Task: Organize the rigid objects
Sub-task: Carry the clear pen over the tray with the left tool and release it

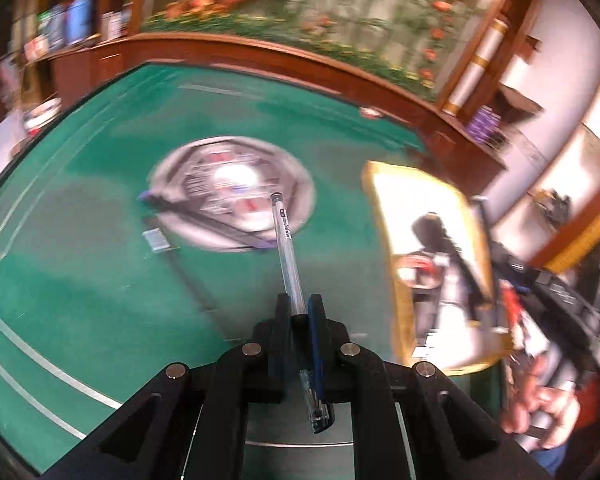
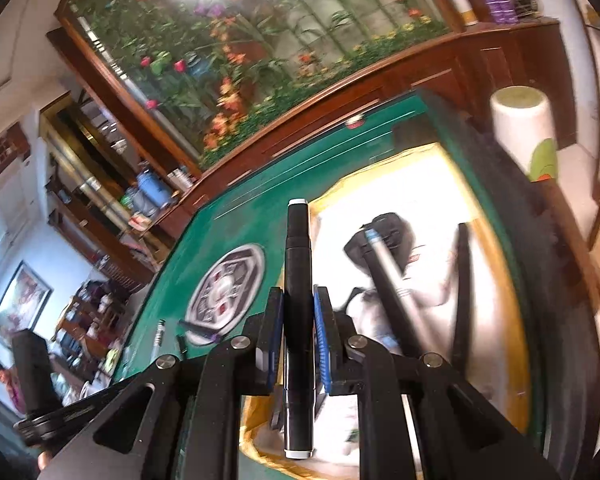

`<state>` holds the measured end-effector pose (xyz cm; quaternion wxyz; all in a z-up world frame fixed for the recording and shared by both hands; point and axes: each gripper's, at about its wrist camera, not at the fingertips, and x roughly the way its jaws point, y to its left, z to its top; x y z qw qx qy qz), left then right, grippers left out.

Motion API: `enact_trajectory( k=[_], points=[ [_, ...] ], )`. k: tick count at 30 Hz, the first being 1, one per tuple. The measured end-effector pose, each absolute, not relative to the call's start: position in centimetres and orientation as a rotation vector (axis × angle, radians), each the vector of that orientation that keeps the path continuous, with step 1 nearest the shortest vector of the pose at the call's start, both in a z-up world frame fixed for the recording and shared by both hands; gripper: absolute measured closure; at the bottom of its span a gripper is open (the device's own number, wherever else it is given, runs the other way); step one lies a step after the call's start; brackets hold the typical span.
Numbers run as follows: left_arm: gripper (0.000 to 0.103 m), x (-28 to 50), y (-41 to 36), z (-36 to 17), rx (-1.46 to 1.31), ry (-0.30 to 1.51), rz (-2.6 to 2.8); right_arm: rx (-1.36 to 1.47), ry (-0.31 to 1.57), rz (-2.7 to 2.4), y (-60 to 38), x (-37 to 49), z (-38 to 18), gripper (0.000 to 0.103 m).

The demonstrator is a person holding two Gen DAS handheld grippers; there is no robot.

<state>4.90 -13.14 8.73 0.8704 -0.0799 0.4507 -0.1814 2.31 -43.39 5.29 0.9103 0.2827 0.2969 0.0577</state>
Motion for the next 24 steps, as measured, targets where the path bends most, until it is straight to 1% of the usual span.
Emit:
enact_trajectory(
  k=[6, 9, 12, 16, 22, 24],
  points=[
    [0.096, 4.8, -20.8, 9.8, -0.114, 0.938, -0.544, 0.605, 0.633, 0.029, -45.2, 2.5, 4.6, 0.088],
    [0.096, 5.2, -24.2, 8.6, -0.087, 0.965, -0.590, 0.602, 0.659, -0.008, -45.6, 3.0, 3.9, 0.088],
    [0.096, 5.5, -25.9, 7.3, -0.064, 0.987, -0.596, 0.599, 0.685, -0.004, -45.4, 3.5, 3.5, 0.088],
    [0.095, 5.5, -27.1, 5.9, -0.016, 0.985, -0.603, 0.583, 0.700, 0.000, -44.8, 3.8, 3.2, 0.087],
    [0.095, 4.8, -27.2, 5.6, -0.001, 0.961, -0.624, 0.586, 0.681, -0.023, -45.0, 3.4, 3.4, 0.086],
    [0.089, 4.5, -26.7, 5.9, -0.003, 0.957, -0.625, 0.588, 0.668, -0.024, -45.1, 3.3, 3.5, 0.086]
  ],
)
